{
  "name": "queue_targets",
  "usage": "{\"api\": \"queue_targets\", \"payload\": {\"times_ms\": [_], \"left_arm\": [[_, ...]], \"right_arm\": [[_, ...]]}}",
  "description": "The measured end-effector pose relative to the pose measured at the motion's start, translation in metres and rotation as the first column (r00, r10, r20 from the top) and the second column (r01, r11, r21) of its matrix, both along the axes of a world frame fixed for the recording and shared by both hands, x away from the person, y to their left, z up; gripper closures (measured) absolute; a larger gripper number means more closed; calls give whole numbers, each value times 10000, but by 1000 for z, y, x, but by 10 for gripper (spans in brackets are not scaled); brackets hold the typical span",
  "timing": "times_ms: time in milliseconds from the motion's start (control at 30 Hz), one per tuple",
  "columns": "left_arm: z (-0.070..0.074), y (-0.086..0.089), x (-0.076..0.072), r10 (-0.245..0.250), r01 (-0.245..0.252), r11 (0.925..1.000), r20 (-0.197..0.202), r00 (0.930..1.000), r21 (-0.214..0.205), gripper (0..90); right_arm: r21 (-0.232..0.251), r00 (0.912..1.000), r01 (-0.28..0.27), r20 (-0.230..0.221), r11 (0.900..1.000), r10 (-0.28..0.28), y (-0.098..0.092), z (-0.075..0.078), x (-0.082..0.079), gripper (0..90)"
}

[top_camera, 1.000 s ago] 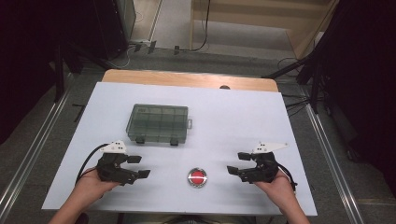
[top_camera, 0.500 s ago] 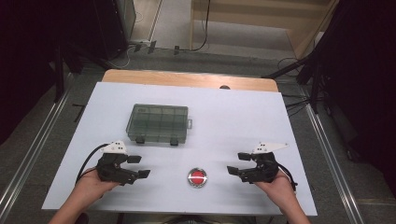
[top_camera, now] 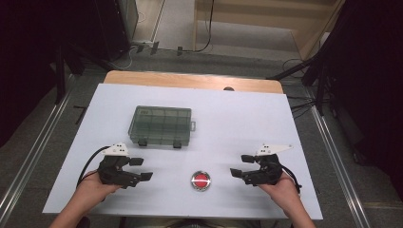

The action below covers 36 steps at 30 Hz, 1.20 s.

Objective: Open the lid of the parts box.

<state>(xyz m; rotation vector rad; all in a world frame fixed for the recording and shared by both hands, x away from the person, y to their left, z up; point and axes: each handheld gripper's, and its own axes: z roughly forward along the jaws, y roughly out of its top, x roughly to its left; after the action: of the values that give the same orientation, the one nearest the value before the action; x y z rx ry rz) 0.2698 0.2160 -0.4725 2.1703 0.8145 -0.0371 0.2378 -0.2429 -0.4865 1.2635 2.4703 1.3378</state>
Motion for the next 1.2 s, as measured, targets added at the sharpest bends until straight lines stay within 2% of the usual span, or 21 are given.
{"api": "queue_targets", "payload": {"times_ms": [233, 767, 1200], "left_arm": [[1, 3, 0, 152, -153, 9998, -80, 9999, -159, 283], [0, 9, -5, 533, -533, 9986, -54, 9986, -12, 284], [0, 10, -6, 552, -551, 9985, -94, 9984, 20, 284]], "right_arm": [[54, 9998, -166, 77, 9998, 166, 8, 3, 4, 249], [-23, 9983, -556, 147, 9984, 557, 26, 7, 19, 250], [-61, 9970, -740, 216, 9972, 741, 38, 14, 29, 250]]}}
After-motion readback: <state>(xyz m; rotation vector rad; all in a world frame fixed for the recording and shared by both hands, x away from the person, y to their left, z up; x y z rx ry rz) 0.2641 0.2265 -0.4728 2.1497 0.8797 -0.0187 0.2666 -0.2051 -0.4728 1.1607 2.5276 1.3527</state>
